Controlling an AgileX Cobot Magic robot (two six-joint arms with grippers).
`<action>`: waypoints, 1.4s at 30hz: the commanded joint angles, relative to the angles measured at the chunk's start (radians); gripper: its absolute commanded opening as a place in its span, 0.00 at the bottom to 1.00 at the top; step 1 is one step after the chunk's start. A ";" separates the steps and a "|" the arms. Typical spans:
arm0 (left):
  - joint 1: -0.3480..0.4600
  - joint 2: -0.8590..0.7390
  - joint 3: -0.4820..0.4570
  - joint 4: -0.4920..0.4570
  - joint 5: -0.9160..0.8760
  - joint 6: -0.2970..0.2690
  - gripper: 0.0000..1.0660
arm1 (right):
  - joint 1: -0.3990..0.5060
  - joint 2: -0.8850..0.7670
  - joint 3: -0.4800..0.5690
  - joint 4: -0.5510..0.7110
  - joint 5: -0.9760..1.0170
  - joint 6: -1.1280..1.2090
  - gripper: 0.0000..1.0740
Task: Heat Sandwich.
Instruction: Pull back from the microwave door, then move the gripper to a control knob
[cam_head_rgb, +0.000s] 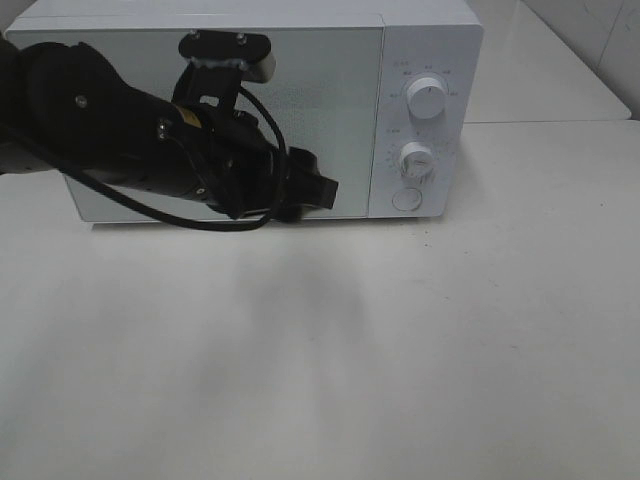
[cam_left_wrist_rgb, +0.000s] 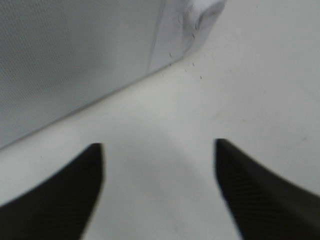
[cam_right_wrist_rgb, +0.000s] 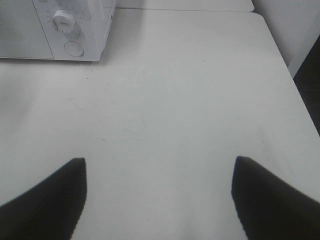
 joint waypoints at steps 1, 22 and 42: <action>-0.002 -0.022 0.004 0.012 0.084 -0.002 0.97 | -0.007 -0.027 -0.001 0.000 -0.007 -0.003 0.71; 0.237 -0.226 0.004 0.157 0.716 -0.050 0.95 | -0.007 -0.027 -0.001 0.000 -0.007 -0.003 0.71; 0.820 -0.607 0.137 0.224 0.899 -0.043 0.95 | -0.007 -0.027 -0.001 0.000 -0.007 -0.003 0.71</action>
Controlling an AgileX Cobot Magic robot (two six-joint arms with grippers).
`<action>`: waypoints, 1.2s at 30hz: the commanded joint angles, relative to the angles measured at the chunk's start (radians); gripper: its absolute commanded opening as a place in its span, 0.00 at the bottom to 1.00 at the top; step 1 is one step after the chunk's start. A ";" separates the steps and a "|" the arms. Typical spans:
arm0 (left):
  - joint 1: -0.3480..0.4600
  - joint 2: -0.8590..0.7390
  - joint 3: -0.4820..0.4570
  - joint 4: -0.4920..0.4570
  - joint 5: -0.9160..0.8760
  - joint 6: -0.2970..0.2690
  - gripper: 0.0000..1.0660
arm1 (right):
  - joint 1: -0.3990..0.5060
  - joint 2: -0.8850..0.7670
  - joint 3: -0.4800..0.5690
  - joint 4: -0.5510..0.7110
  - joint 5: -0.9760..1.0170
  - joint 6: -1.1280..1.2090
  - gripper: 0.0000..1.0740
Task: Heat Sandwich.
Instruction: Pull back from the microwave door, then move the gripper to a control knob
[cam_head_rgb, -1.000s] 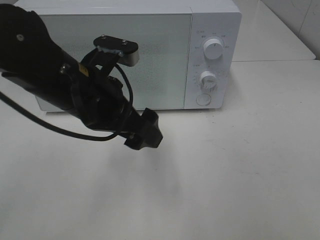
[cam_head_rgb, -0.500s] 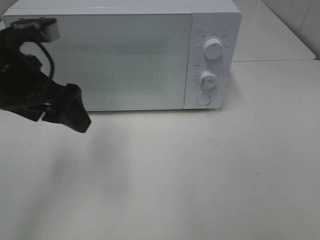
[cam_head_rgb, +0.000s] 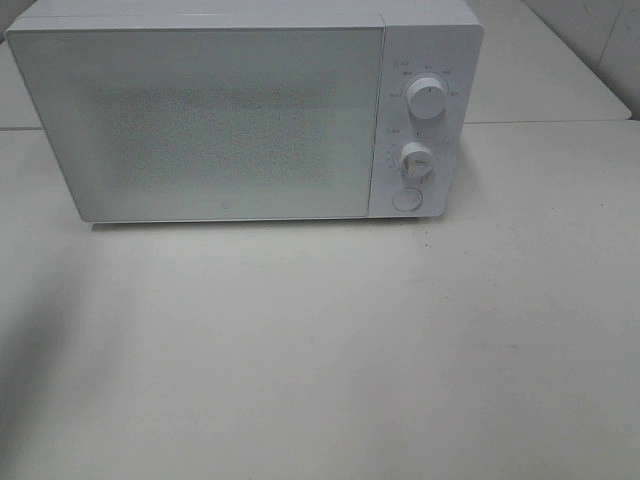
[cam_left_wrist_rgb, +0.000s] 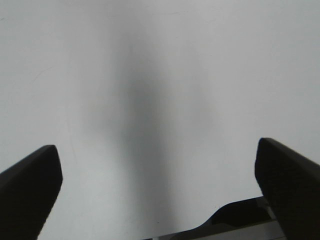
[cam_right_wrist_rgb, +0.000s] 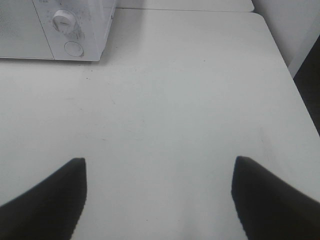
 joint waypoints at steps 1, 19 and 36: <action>0.058 -0.081 0.055 -0.004 0.008 0.002 0.95 | -0.007 -0.027 -0.001 0.000 -0.007 -0.003 0.71; 0.063 -0.568 0.307 0.030 0.047 -0.001 0.95 | -0.007 -0.027 -0.001 0.000 -0.007 -0.003 0.71; 0.063 -0.836 0.401 0.053 0.050 -0.027 0.95 | -0.007 -0.027 -0.001 0.000 -0.007 -0.003 0.71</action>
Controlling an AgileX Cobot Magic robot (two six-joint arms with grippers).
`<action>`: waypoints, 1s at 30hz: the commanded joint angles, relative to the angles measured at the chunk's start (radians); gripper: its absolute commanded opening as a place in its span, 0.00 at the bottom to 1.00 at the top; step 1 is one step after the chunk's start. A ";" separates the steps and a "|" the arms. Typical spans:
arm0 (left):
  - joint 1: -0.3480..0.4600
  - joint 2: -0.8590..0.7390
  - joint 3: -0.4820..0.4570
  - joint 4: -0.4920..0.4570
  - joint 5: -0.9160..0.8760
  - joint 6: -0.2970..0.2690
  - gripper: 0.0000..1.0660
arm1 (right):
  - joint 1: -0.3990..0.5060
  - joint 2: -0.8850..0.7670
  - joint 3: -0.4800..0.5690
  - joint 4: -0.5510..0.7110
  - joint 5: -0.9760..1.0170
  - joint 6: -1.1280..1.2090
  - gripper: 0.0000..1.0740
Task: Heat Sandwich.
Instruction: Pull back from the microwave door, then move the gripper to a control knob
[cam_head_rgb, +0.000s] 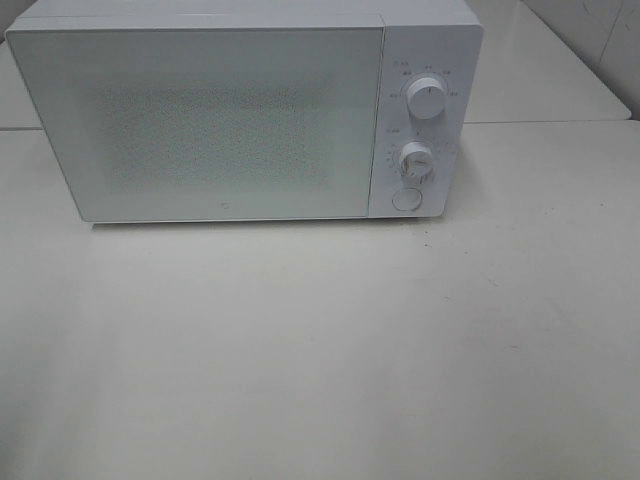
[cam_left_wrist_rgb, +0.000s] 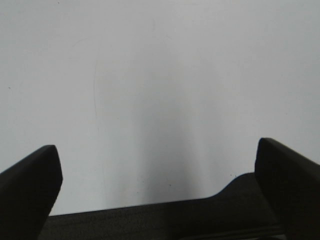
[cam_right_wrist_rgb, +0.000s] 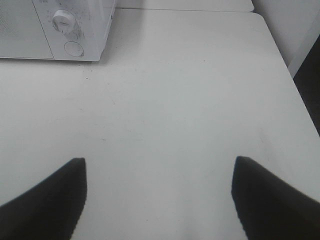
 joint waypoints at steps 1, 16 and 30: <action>0.005 -0.065 0.002 0.003 -0.005 -0.007 0.95 | -0.007 -0.027 -0.001 0.000 -0.007 -0.003 0.71; 0.005 -0.348 0.002 0.001 -0.007 -0.007 0.95 | -0.007 -0.027 -0.001 0.000 -0.007 -0.003 0.71; 0.005 -0.427 0.001 -0.001 -0.010 -0.004 0.95 | -0.004 -0.027 -0.001 0.000 -0.007 -0.003 0.71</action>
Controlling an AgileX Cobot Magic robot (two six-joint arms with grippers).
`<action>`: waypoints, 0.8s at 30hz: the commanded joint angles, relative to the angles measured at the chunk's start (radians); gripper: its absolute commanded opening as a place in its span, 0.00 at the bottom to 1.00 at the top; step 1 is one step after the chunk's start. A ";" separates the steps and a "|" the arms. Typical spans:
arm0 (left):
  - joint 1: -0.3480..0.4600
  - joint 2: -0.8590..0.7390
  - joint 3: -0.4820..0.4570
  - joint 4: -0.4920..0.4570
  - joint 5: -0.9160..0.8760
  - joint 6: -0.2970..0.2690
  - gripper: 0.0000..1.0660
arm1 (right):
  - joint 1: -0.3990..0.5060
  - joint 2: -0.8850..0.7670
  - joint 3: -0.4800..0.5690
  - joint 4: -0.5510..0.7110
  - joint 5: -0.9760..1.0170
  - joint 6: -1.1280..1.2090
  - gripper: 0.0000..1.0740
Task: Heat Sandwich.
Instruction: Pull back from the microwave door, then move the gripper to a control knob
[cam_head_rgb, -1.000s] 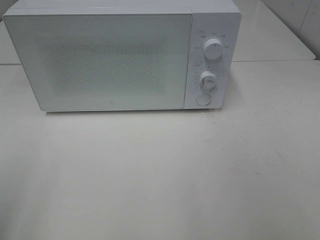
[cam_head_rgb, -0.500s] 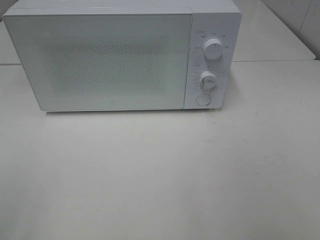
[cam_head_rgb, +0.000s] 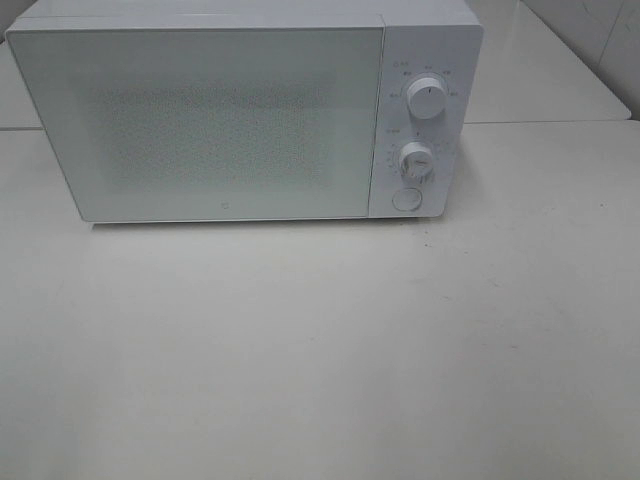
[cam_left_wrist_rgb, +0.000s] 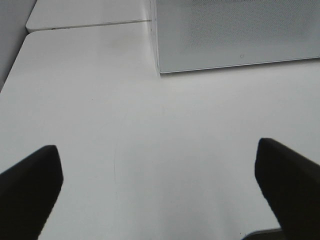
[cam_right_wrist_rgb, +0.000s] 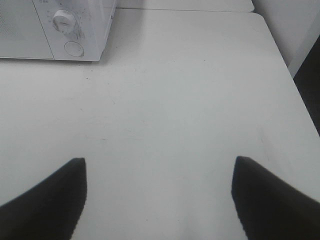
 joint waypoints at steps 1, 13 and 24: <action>0.005 -0.028 0.001 -0.003 -0.010 -0.004 0.95 | -0.004 -0.027 -0.001 0.000 -0.007 -0.003 0.71; 0.005 -0.027 0.001 -0.003 -0.010 -0.004 0.95 | -0.004 -0.027 -0.001 0.000 -0.007 -0.003 0.71; 0.005 -0.027 0.001 -0.003 -0.010 -0.004 0.95 | -0.004 -0.027 -0.001 0.000 -0.007 -0.003 0.71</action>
